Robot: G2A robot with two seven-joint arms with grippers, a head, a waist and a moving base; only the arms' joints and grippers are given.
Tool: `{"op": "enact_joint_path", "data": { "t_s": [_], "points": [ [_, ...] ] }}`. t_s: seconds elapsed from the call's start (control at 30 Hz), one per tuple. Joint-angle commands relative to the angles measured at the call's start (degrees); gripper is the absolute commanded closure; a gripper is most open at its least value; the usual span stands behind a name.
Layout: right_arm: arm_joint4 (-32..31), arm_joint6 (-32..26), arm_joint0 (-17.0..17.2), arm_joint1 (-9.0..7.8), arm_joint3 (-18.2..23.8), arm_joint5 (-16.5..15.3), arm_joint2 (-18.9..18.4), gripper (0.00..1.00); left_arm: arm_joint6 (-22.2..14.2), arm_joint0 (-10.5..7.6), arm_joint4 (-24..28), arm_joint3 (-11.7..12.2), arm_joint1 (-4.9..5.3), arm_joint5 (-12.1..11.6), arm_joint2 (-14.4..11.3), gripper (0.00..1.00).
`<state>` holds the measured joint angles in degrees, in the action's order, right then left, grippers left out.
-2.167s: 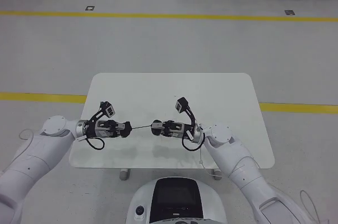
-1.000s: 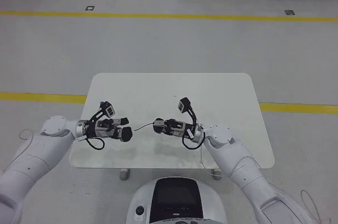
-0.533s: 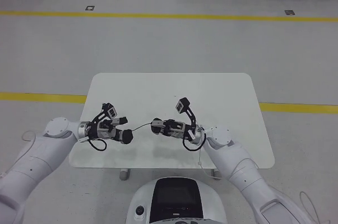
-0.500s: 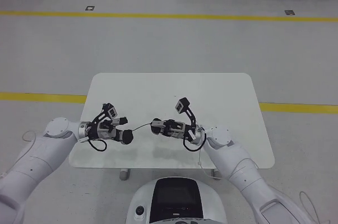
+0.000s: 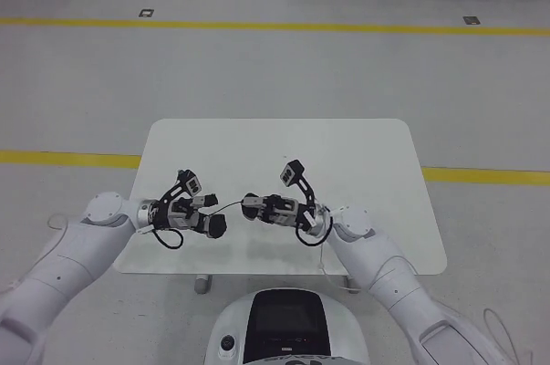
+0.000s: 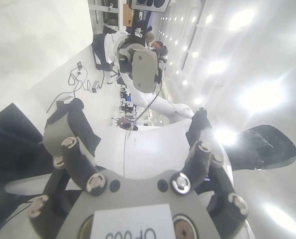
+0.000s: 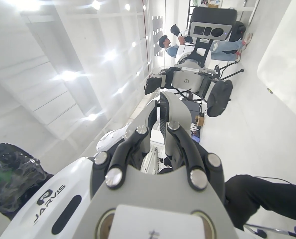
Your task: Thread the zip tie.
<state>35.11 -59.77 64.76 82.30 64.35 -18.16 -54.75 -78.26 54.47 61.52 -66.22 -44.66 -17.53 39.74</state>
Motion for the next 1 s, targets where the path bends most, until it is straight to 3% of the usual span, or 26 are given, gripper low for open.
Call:
{"op": "enact_joint_path", "data": {
  "t_s": [0.0, 0.63, 0.73, 0.8, 0.97],
  "points": [
    [1.0, -0.4, 0.3, -0.01, 0.4, 0.0, -0.1, 1.00, -0.9, 0.50, 1.0, -0.4, -0.12, -0.2, 0.3, 0.00],
    [3.7, -0.7, -1.4, 0.88, -2.5, 0.6, 2.0, 1.00, -1.4, 1.31, -0.7, -3.1, -0.54, -0.7, 0.7, 0.00],
    [2.9, -0.6, -1.6, 0.85, -2.7, 1.2, 2.2, 1.00, -1.4, 1.37, -0.4, -2.8, -0.52, -0.9, 0.9, 0.14],
    [2.5, -0.5, -1.6, 0.81, -2.7, 2.0, 2.3, 1.00, -1.4, 1.40, -0.3, -2.7, -0.50, -1.0, 1.0, 0.29],
    [1.4, -0.5, -1.8, 0.55, -2.9, 3.7, 2.1, 1.00, -1.4, 1.45, -0.5, -2.3, -0.47, -1.1, 1.2, 0.51]
  ]
}}
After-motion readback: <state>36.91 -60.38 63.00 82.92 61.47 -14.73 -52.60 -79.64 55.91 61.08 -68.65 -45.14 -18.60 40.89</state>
